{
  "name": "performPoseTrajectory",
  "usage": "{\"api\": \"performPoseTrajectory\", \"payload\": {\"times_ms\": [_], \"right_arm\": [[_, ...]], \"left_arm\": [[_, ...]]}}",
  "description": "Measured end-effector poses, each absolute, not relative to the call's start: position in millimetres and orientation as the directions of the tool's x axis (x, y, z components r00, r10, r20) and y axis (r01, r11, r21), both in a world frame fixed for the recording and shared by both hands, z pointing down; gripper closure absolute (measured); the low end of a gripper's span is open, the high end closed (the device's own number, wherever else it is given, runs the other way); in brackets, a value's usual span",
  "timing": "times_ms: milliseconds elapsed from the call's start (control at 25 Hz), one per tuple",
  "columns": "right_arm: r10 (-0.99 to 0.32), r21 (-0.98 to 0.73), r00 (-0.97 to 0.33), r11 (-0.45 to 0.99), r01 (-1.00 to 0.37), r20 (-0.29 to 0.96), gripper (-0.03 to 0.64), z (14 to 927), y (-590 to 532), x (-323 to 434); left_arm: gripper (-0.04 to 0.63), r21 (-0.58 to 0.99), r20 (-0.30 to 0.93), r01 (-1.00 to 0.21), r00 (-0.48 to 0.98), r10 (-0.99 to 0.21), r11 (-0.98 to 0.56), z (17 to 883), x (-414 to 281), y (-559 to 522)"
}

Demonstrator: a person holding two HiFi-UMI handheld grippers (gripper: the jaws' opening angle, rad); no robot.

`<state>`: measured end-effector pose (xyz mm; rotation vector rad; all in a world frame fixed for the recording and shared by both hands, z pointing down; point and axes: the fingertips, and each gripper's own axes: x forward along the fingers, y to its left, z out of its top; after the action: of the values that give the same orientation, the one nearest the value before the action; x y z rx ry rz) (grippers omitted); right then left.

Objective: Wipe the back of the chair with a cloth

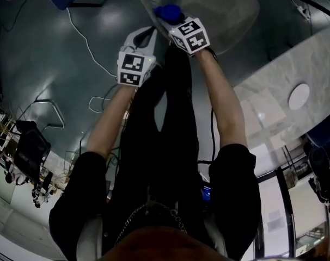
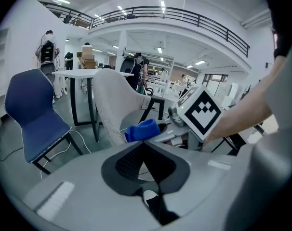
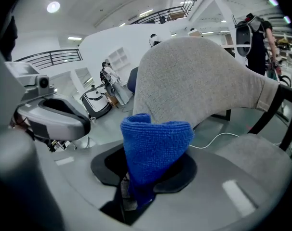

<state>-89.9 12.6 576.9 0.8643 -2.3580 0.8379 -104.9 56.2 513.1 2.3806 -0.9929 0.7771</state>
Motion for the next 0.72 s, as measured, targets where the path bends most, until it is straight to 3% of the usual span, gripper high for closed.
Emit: {"api": "performPoseTrajectory", "payload": {"times_ms": [520, 720], "right_arm": [[-0.349, -0.434, -0.698, 0.588, -0.683, 0.625, 0.486, 575.6, 47.1, -70.7], [-0.486, -0.422, -0.601, 0.433, -0.796, 0.635, 0.485, 582.9, 9.7, -25.9]], "left_arm": [[0.584, 0.19, 0.63, -0.705, 0.621, -0.466, -0.683, 508.9, -78.3, 68.7], [0.584, 0.19, 0.593, -0.67, 0.661, -0.46, -0.718, 499.6, -53.3, 47.3]]}}
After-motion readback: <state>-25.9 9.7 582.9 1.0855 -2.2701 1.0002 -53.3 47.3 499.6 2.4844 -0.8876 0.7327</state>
